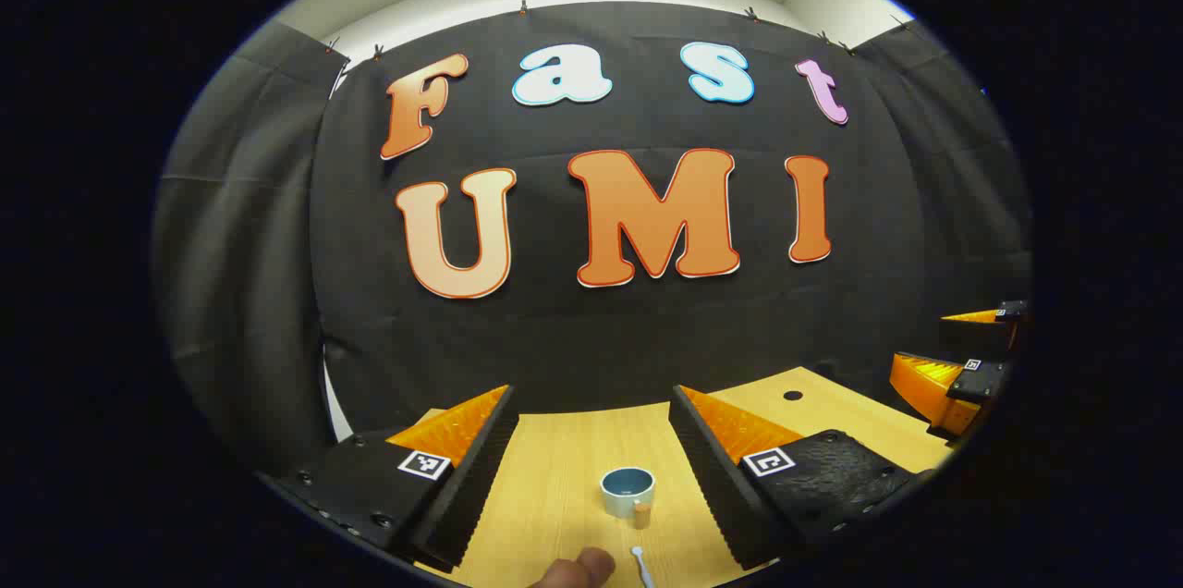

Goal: Put the toothbrush and toothpaste on the desktop into the cup, then pick up the cup and place it on the coaster on the desktop.

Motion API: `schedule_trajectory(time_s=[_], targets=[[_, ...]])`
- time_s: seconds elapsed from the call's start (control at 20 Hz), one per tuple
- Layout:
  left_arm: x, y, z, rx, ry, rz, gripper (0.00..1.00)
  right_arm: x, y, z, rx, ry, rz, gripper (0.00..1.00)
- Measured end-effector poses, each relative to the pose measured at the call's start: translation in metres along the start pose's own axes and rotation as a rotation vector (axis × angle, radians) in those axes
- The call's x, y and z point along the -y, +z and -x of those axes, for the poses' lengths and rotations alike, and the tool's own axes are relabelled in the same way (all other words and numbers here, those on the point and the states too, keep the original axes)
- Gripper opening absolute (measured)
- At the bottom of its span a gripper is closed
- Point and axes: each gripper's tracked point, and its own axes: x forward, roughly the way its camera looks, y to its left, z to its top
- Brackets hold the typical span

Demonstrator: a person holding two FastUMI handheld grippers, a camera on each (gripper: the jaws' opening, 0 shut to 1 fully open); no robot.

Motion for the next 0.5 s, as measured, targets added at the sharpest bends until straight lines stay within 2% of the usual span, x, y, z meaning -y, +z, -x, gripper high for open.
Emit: schedule_trajectory(time_s=[0.5], targets=[[-0.006, -0.007, 0.009, -0.019, 0.061, 0.065, 0.99, -0.018, 0.005, -0.004, -0.001, 0.073, 0.068, 0.99]])
